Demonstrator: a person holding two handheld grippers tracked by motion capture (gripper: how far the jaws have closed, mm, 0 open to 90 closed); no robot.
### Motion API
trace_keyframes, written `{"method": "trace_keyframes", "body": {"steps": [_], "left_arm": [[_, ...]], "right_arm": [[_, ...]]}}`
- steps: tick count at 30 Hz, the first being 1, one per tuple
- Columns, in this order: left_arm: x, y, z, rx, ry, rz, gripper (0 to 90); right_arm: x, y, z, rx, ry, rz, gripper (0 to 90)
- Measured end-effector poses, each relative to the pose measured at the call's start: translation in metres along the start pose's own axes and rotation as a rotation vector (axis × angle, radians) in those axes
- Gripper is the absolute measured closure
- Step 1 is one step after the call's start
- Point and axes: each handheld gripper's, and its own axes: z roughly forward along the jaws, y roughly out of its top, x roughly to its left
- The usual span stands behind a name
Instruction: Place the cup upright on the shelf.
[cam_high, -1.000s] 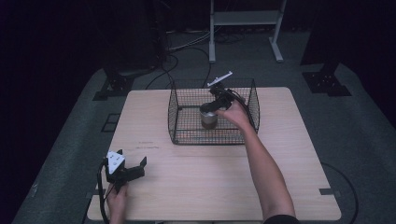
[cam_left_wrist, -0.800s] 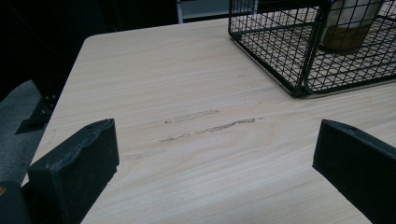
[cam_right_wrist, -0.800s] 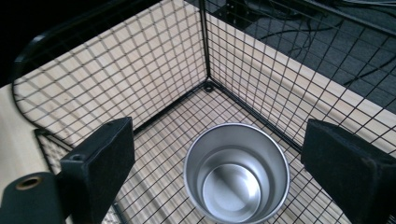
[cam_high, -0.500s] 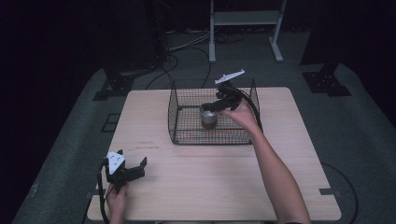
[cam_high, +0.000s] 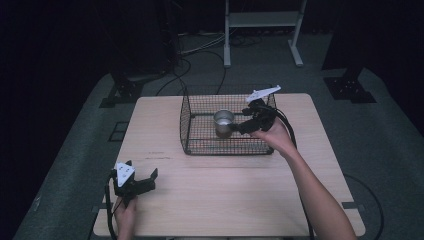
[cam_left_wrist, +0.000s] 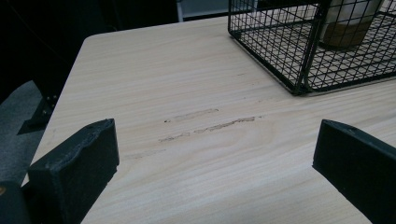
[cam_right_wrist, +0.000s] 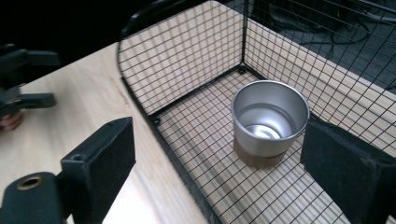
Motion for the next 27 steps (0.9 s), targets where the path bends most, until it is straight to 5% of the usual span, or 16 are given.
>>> {"method": "trace_keyframes", "body": {"steps": [14,27], "left_arm": [[-0.001,0.000,0.000,-0.002,0.005,0.003,0.0],[-0.002,0.000,0.000,0.008,0.009,0.010,0.0]], "right_arm": [[0.029,-0.043,-0.042,-0.037,0.030,-0.045,9.8],[0.035,-0.110,-0.062,-0.022,0.005,0.005,9.8]]}}
